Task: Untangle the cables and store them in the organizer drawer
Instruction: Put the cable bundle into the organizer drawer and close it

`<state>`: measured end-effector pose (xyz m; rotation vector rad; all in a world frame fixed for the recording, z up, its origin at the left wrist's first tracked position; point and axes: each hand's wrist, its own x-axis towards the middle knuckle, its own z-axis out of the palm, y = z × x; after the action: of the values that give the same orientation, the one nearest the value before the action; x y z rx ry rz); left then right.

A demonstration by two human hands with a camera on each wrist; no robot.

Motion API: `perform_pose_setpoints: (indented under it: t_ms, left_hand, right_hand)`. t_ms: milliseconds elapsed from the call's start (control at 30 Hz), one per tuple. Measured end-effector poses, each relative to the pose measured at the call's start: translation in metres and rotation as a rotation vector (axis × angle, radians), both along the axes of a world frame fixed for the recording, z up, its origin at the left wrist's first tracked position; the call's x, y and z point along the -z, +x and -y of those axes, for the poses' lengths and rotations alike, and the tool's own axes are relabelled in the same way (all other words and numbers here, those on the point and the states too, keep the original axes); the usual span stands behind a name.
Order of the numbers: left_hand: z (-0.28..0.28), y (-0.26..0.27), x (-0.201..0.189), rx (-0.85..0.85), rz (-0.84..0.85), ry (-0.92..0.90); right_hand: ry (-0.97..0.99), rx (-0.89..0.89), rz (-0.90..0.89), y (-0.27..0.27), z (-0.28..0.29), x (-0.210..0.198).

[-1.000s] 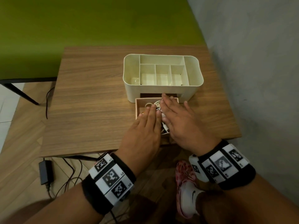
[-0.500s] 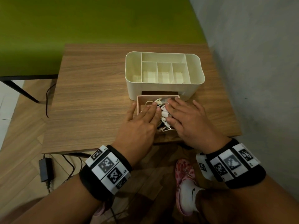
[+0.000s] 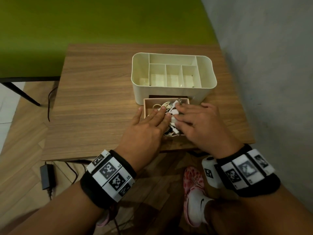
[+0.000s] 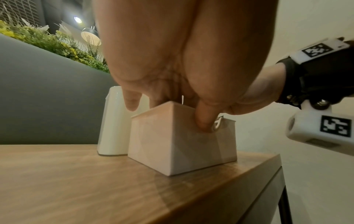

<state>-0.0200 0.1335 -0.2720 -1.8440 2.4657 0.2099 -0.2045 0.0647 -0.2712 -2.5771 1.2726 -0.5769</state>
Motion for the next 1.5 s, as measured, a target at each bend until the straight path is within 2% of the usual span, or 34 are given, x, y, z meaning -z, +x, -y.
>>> perform_pose_setpoints:
  t_ms: [67,167,300,533,733,833,967,1000,1033,1100,1133,1167,1233,1300,1367,1500]
  left_hand:
    - [0.001,0.001,0.0,0.001,0.003,-0.014]
    - [0.001,0.001,-0.003,0.001,-0.024,0.012]
    - [0.002,0.002,-0.002,0.002,-0.045,0.002]
    - [0.003,0.002,-0.001,0.004,-0.038,0.003]
    - [0.001,0.002,0.006,0.007,-0.018,-0.023]
    - [0.0,-0.001,-0.001,0.018,0.04,0.021]
    - [-0.001,-0.004,-0.005,-0.002,0.008,0.032]
    - [-0.001,-0.005,-0.004,0.006,-0.01,0.043]
    - [0.0,-0.006,-0.002,0.014,-0.035,0.04]
    - [0.003,-0.006,-0.003,0.022,-0.059,0.056]
    - [0.004,-0.006,-0.004,0.029,-0.054,0.053]
    - [0.006,-0.006,-0.005,0.036,-0.04,0.049]
    - [0.008,-0.007,-0.004,0.041,-0.036,0.054]
    - [0.01,-0.008,-0.004,0.039,-0.045,0.046]
    - [0.012,-0.009,-0.005,0.047,-0.054,0.044]
    - [0.014,-0.011,-0.007,0.052,-0.033,0.052]
  right_hand:
    - [0.118,-0.023,0.049,-0.004,0.007,-0.007]
    - [0.173,-0.11,-0.065,-0.004,0.011,-0.001]
    - [0.066,-0.052,-0.149,-0.006,0.012,0.001]
    - [0.051,-0.108,-0.045,0.0,0.007,0.004]
    - [-0.157,0.032,-0.234,0.011,-0.01,0.003]
    - [-0.089,0.048,-0.307,0.011,-0.013,0.005]
    - [0.276,-0.042,-0.37,0.0,0.0,-0.014]
    - [0.333,-0.07,-0.342,-0.004,0.004,-0.019]
    - [0.323,-0.07,-0.235,-0.008,0.008,-0.023]
    - [0.193,0.008,0.074,-0.014,0.015,-0.034]
    - [0.105,0.051,0.156,-0.016,0.019,-0.037]
    - [0.022,0.078,0.182,-0.017,0.024,-0.038]
    - [-0.039,0.091,0.117,-0.018,0.032,-0.036]
    - [0.056,0.125,-0.007,-0.019,0.037,-0.031]
    - [0.119,0.154,-0.057,-0.019,0.039,-0.024]
    - [-0.013,0.145,0.106,-0.016,0.042,-0.025]
